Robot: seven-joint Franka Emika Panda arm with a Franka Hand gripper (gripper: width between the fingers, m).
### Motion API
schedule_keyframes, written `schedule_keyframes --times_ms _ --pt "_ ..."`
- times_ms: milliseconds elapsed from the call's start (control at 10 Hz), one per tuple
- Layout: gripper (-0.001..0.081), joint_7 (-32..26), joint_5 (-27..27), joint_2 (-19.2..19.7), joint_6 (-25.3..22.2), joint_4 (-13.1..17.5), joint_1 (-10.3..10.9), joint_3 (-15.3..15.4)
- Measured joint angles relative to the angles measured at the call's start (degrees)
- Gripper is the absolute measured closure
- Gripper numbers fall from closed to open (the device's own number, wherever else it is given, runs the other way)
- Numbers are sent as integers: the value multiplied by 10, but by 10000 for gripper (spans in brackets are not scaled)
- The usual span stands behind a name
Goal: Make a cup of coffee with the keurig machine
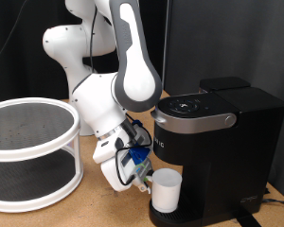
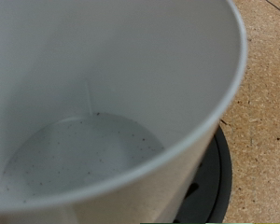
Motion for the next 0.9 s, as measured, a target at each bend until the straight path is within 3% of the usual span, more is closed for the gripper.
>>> schedule_keyframes --times_ms 100,300,400,500,600,900 --pt "465 0 0 0 0 -1 0 0" --pt "146 3 -1 -2 15 -9 -1 -1" --pt "146 12 -11 -5 26 -19 -1 -3" --pt "30 26 -36 -11 28 -34 -4 -7" --pt "3 37 -58 -29 25 -52 -8 -8" --pt "3 20 -39 -28 25 -54 -9 -9"
